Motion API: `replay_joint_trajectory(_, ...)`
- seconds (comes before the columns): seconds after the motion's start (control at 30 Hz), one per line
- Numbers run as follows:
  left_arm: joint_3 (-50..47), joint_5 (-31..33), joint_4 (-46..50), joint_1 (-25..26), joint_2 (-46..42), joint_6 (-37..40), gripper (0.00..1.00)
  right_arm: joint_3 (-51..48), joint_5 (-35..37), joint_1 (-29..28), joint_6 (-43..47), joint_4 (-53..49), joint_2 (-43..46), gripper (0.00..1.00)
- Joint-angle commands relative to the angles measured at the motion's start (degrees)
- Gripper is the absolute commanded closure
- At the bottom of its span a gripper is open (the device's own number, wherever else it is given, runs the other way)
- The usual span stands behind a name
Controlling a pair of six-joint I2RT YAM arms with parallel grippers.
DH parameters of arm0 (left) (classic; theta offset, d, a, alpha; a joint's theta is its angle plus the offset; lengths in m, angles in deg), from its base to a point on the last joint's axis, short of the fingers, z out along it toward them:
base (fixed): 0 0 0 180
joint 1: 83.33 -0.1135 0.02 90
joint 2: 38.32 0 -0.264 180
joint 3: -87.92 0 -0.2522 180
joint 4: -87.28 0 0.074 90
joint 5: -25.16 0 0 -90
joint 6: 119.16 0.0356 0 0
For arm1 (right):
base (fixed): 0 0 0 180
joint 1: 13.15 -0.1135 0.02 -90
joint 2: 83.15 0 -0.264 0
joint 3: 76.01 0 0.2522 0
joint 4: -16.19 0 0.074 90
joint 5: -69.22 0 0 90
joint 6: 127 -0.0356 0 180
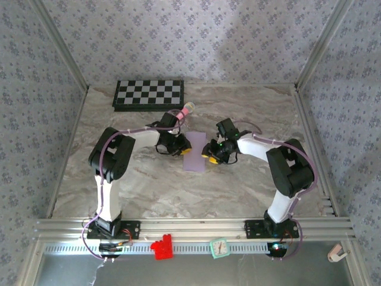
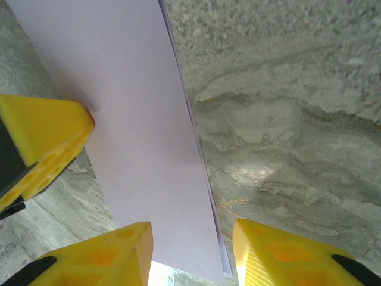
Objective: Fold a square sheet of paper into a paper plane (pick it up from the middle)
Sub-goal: Fold the triangle a second time at the center of the table.
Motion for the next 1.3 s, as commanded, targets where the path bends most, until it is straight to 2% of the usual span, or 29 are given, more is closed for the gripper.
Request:
replay_joint_trajectory(0.0, -1.9, 1.6, 1.4, -0.3, 1.0, -1.5, 0.81, -1.2, -1.7, -0.5, -0.9, 0.3, 1.1, 0.57)
replay_joint_trajectory(0.77, -1.7, 1.9, 3.6, -0.5, 1.5, -2.6, 0.82, -2.2, -3.9, -2.6, 1.9, -1.0, 0.1, 0.62)
replay_joint_trajectory(1.27, -1.9, 2.0, 3.6, -0.6, 1.7, -3.3, 0.82, -2.5, -3.9, -3.8, 2.7, -1.9, 0.0, 0.62)
